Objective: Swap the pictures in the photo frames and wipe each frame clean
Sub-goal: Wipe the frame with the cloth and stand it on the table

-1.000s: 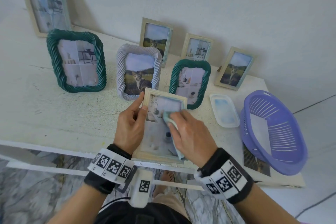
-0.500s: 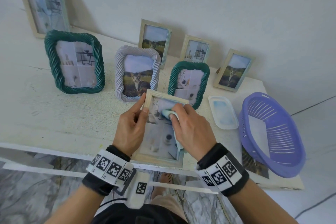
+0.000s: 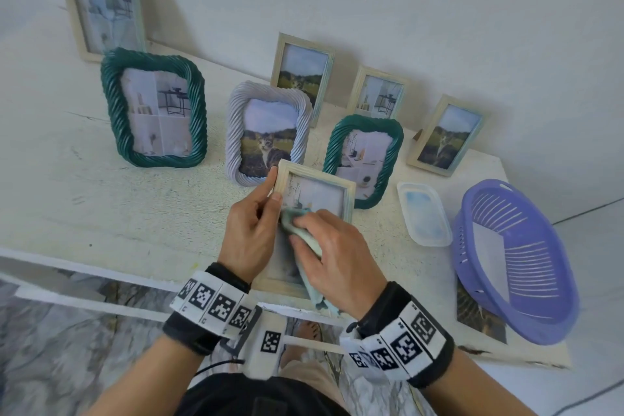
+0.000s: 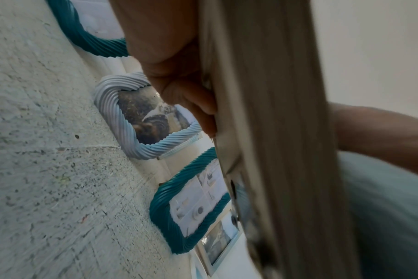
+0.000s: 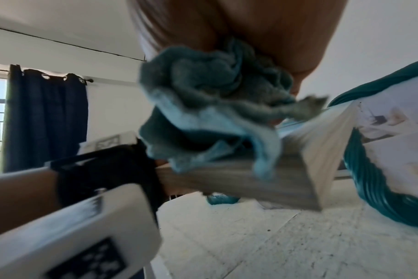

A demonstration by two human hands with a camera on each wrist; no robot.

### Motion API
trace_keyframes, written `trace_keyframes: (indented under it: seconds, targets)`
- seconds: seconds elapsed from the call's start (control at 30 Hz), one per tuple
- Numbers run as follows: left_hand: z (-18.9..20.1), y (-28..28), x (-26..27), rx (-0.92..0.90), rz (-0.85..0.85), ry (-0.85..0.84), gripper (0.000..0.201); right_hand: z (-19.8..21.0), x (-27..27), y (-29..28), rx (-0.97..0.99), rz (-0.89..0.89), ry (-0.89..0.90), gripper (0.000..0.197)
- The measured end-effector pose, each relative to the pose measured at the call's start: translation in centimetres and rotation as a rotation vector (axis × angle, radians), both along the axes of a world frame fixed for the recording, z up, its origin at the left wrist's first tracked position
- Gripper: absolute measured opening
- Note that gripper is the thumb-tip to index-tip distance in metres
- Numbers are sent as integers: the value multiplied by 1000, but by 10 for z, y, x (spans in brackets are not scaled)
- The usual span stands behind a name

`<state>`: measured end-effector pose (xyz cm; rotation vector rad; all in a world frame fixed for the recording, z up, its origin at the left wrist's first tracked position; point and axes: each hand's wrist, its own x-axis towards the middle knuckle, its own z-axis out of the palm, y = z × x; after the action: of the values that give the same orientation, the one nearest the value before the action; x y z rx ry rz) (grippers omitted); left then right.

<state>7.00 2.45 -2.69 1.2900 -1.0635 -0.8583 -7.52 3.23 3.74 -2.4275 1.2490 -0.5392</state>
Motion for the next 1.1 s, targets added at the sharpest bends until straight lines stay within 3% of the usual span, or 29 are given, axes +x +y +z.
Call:
trace_keyframes:
  seconds: [0.2, 0.37, 0.43, 0.53, 0.6, 0.73, 0.83, 1.0, 1.1]
  targets:
    - [0, -3, 7, -3, 20, -54, 39, 4, -13, 17, 109, 207, 144, 23]
    - [8, -2, 3, -37, -22, -87, 40, 15, -19, 5, -65, 205, 332, 8]
    - [9, -2, 2, -35, -52, -62, 43, 16, -21, -13, -148, 100, 339, 17]
    - [6, 4, -3, -14, -85, -30, 51, 17, -26, -38, -198, -64, 327, 15]
    - [5, 6, -4, -22, -88, -25, 47, 13, -27, -41, -174, -82, 314, 14]
    - [-2, 3, -1, -16, -90, 7, 42, 7, -23, -17, -24, -8, 148, 11]
    - [-9, 2, 3, 11, -83, 15, 45, 4, -21, 2, 77, 71, 117, 11]
    - [-10, -2, 7, 26, -64, 39, 40, 1, -30, 17, 186, 205, 176, 20]
    - [-15, -4, 7, 44, -68, 61, 42, 8, -38, 19, 120, 235, 280, 25]
